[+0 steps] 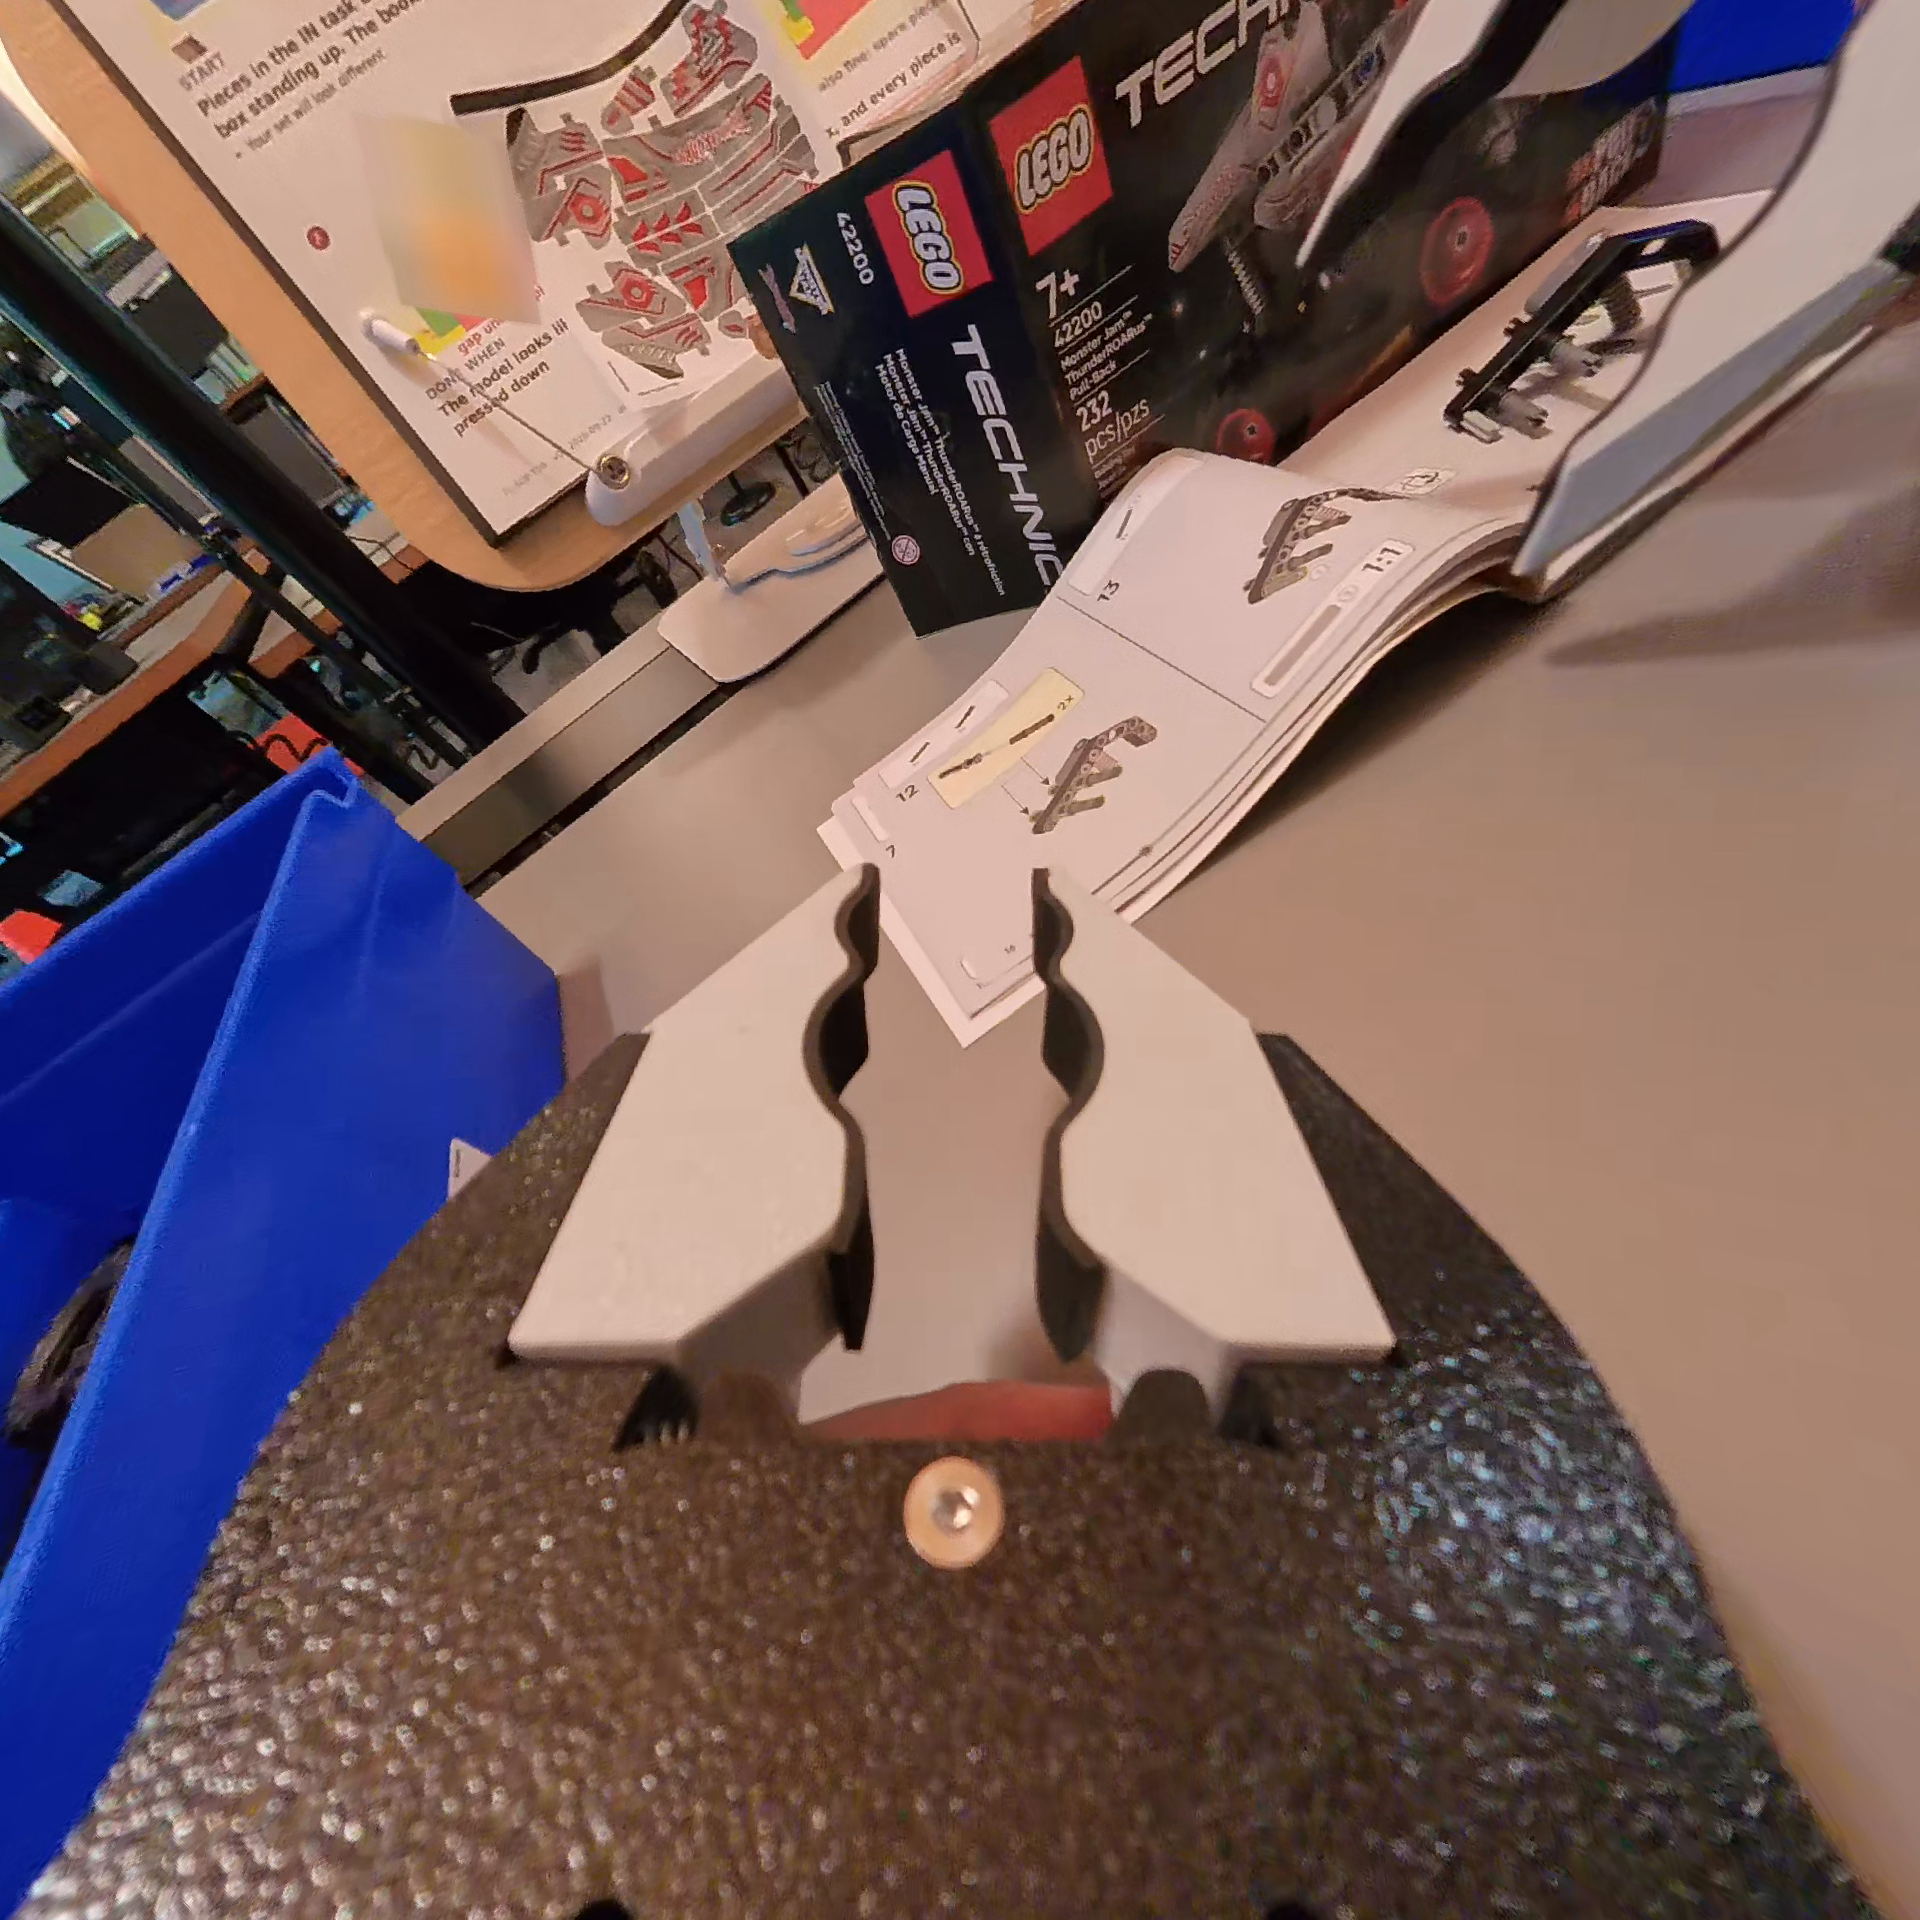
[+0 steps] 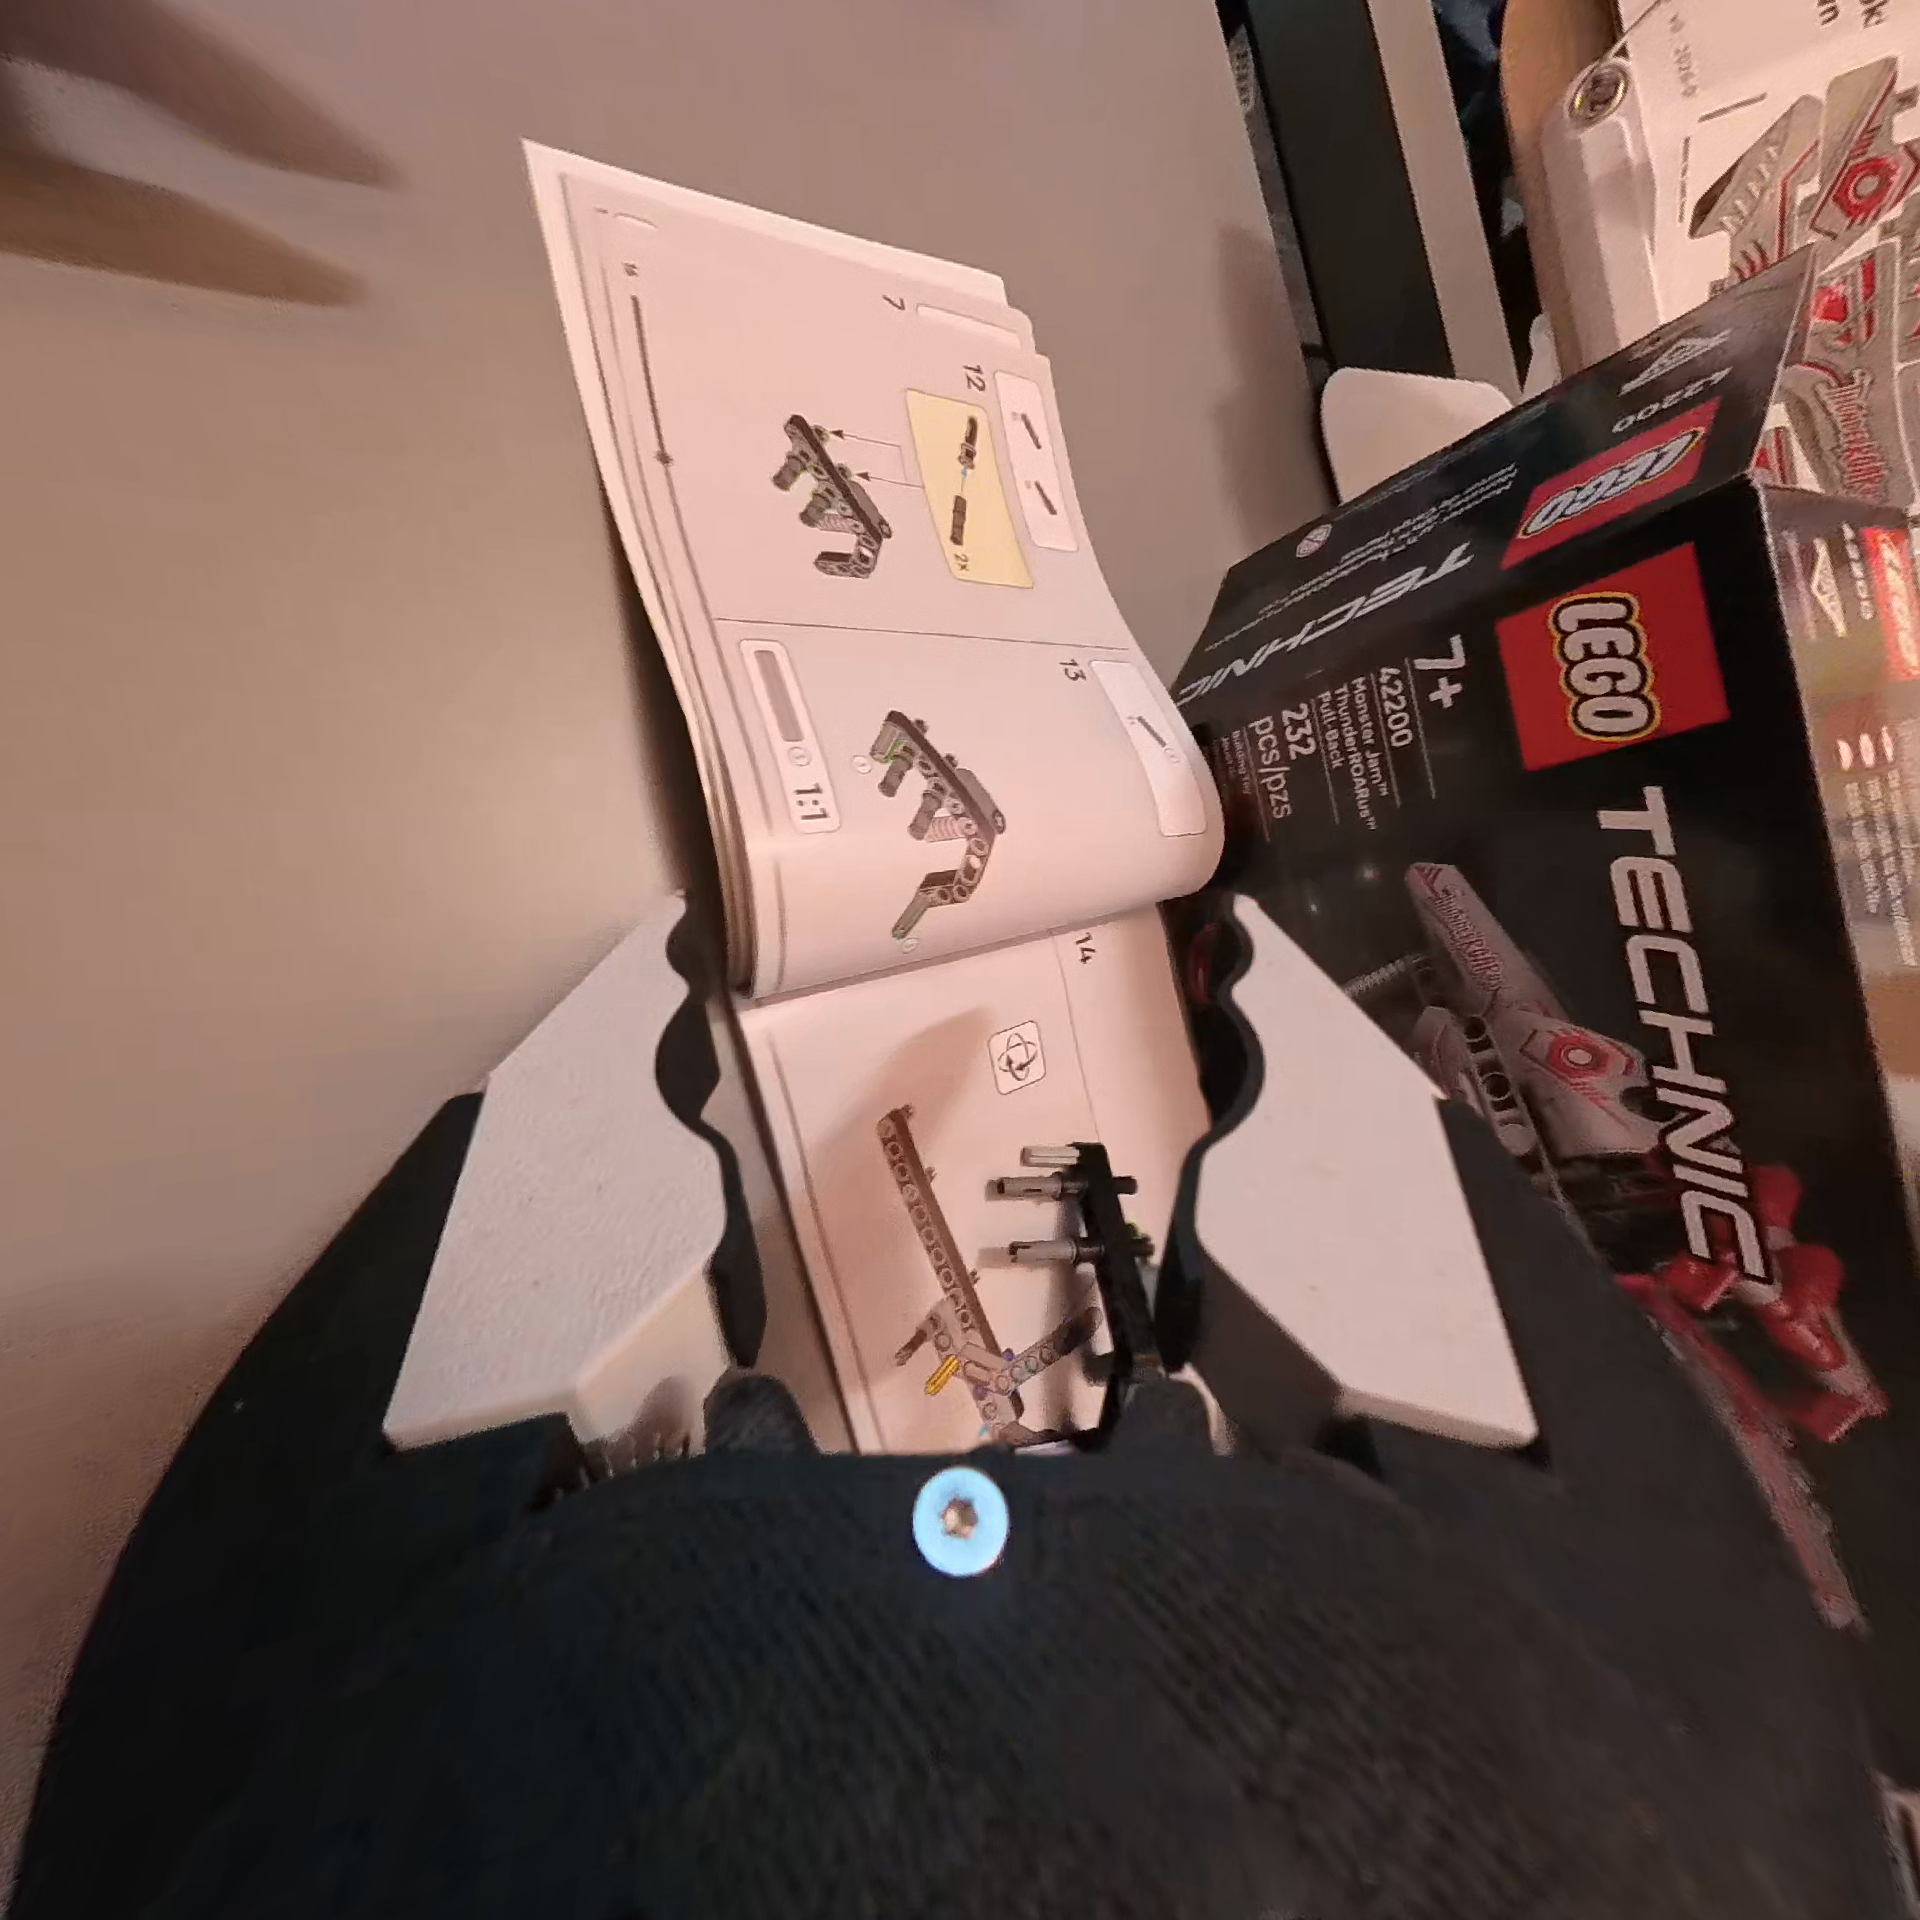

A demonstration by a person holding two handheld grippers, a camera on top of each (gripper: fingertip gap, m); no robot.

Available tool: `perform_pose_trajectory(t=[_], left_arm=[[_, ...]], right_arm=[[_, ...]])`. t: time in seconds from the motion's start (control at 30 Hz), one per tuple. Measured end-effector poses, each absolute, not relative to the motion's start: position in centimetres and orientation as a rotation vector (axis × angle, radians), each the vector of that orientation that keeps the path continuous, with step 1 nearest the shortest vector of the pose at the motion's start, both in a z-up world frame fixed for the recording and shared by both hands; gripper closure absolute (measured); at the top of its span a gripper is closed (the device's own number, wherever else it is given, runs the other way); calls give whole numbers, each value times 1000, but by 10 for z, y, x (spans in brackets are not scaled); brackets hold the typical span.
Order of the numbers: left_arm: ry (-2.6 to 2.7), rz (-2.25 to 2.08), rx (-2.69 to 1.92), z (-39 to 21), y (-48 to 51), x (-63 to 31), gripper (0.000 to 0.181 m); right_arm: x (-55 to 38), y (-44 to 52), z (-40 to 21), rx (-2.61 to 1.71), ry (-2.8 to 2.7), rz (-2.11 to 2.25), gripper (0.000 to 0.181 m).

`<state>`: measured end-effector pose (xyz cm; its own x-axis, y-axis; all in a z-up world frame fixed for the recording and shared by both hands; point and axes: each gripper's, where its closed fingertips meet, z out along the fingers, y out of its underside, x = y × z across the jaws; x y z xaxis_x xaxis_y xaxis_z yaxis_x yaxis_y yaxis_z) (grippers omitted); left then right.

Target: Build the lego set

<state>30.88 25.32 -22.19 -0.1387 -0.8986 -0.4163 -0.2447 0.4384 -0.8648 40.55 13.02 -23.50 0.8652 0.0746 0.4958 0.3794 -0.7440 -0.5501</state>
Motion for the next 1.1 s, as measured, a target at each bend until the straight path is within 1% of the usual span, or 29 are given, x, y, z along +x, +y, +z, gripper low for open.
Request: perform_pose_trajectory(t=[0.33, 0.6, 0.7, 0.83, 0.87, 0.93, 1.0, 1.1], left_arm=[[1634, -796, -1016, -220, 254, 309, 154], [1631, -802, -993, -219, 250, 309, 154], [1635, -827, -957, -216, 242, 309, 154], [1670, -908, -852, -211, 214, 310, 154], [1686, -919, -816, -210, 206, 310, 154], [1718, -934, -741, -210, 188, 311, 154], [1766, -938, -673, -214, 170, 313, 154], [1825, -901, -632, -221, 151, 321, 153]], right_arm=[[422, 116, -226, -2339, -269, -675, 93], [429, 94, -233, -2332, -141, -707, 98], [430, 82, -230, -2297, -34, -673, 108], [435, 67, -236, -2270, 136, -593, 112], [433, 67, -238, -2260, 164, -554, 116], [427, 68, -240, -2239, 200, -476, 131], [424, 69, -241, -2235, 181, -473, 138], [420, 71, -245, -2285, 14, -587, 144]])
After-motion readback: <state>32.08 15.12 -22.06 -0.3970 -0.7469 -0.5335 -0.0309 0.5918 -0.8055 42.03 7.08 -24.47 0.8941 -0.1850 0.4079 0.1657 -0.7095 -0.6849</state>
